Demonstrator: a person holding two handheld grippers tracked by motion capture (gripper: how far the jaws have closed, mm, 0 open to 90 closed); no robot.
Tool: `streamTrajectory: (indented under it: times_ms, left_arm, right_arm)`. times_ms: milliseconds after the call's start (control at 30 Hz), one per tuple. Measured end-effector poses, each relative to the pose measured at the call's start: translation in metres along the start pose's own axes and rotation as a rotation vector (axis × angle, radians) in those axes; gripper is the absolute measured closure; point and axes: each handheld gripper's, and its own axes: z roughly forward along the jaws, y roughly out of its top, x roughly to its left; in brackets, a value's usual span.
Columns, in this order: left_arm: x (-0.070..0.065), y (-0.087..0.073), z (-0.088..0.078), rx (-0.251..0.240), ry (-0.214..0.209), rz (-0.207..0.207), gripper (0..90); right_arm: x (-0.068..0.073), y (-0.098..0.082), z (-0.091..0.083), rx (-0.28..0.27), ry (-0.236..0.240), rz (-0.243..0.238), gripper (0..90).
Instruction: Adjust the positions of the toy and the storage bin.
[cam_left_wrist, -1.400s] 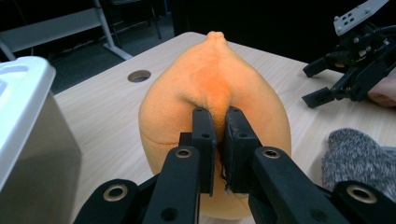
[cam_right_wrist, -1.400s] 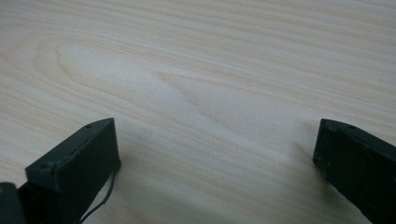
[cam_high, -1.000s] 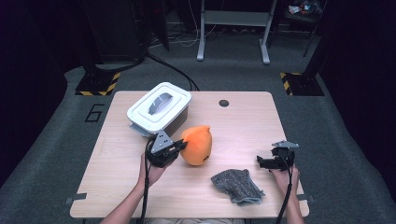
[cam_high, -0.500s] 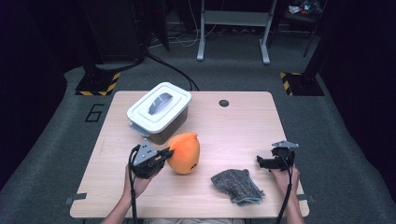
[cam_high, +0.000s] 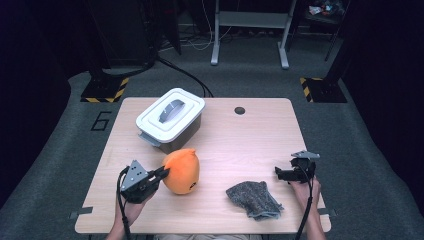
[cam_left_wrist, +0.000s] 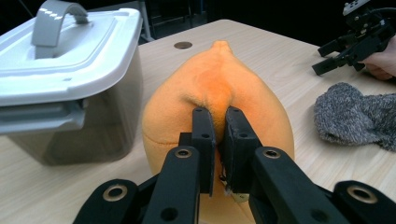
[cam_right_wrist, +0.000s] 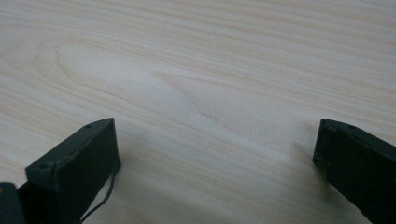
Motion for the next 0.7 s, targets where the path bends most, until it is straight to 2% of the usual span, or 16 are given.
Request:
streamTrajectory:
  times_ms: [133,233,433,500,667,700]
  left_arm:
    - [0.004,-0.007,-0.015,-0.015,0.033,-0.02,84.4]
    - [0.006,-0.01,-0.021,-0.014,0.039,-0.037,84.4]
    - [0.014,-0.019,-0.039,-0.009,0.089,-0.068,84.4]
    - [0.02,-0.024,-0.047,-0.005,0.123,-0.082,84.4]
    - [0.03,-0.03,-0.056,0.002,0.167,-0.116,84.3]
    - [0.035,-0.033,-0.058,0.006,0.184,-0.136,84.4]
  right_arm:
    - [0.0,0.0,0.0,0.001,-0.002,0.003,0.0]
    - [0.0,0.0,0.0,-0.001,-0.001,-0.001,0.0]
    - [0.0,0.0,0.0,0.0,-0.001,-0.001,0.0]
    - [0.0,0.0,0.0,-0.001,-0.002,-0.001,0.0]
    - [0.0,0.0,0.0,0.0,-0.002,-0.002,0.0]
    - [0.0,0.0,0.0,0.0,-0.002,-0.001,0.0]
